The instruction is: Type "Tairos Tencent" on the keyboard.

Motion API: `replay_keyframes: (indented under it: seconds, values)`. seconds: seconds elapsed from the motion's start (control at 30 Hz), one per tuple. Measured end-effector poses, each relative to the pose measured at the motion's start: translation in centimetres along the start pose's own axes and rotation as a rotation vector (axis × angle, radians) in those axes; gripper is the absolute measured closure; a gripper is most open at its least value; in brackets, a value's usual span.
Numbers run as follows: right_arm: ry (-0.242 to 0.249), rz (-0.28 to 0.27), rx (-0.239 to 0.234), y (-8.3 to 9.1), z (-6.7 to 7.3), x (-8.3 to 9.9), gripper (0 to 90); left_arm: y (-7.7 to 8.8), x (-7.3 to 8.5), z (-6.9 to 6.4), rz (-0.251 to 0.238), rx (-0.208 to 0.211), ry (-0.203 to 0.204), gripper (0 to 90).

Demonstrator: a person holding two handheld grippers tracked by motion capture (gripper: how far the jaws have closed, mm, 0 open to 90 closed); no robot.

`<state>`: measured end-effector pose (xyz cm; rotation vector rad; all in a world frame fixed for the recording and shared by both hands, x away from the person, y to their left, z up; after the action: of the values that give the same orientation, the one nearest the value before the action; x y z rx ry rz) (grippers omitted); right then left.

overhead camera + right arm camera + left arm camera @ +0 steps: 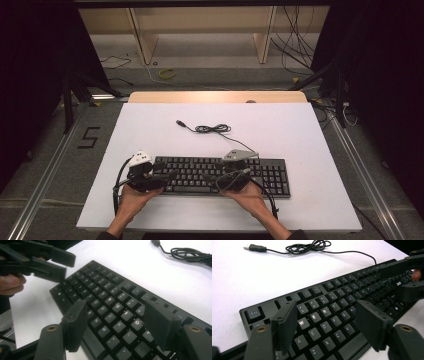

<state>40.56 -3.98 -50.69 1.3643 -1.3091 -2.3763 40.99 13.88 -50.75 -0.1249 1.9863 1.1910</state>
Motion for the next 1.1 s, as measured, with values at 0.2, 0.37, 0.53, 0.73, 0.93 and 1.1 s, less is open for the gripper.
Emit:
replay_keyframes:
  seconds: [0.2, 0.37, 0.53, 0.73, 0.93, 1.1]
  values:
    - [0.002, -0.007, -0.002, 0.4, 0.1, 0.4, 34.1, -0.7, -0.3, -0.1, 0.024, -0.002, -0.016, 48.4]
    - [0.002, -0.014, -0.004, 0.7, 0.0, 0.7, 33.0, -1.7, -0.5, -0.2, 0.064, 0.001, -0.035, 61.0]
    - [-0.001, -0.021, -0.004, 1.0, 0.0, 0.9, 32.4, -2.5, -0.6, -0.4, 0.096, -0.003, -0.053, 72.4]
    - [0.003, -0.021, -0.007, 1.3, 0.1, 1.3, 32.2, -2.9, -0.6, -0.2, 0.126, -0.012, -0.064, 84.1]
    - [0.001, -0.029, -0.006, 1.6, 0.0, 1.5, 31.7, -3.7, -1.0, -0.5, 0.154, -0.019, -0.082, 89.0]
    - [-0.001, -0.036, -0.009, 1.9, 0.0, 1.7, 31.2, -4.3, -1.0, -0.8, 0.176, -0.026, -0.092, 89.0]
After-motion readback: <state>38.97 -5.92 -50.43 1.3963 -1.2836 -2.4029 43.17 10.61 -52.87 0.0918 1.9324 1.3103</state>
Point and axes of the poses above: each handheld gripper's, and its own axes: y roughly backward along the jaws, x roughly out of its underside, z roughly to its left, the point moved 9 cm from there along -y, roughly forward along the jaws, and after that the axes turned 13 degrees about z, right-handed, at the moved point
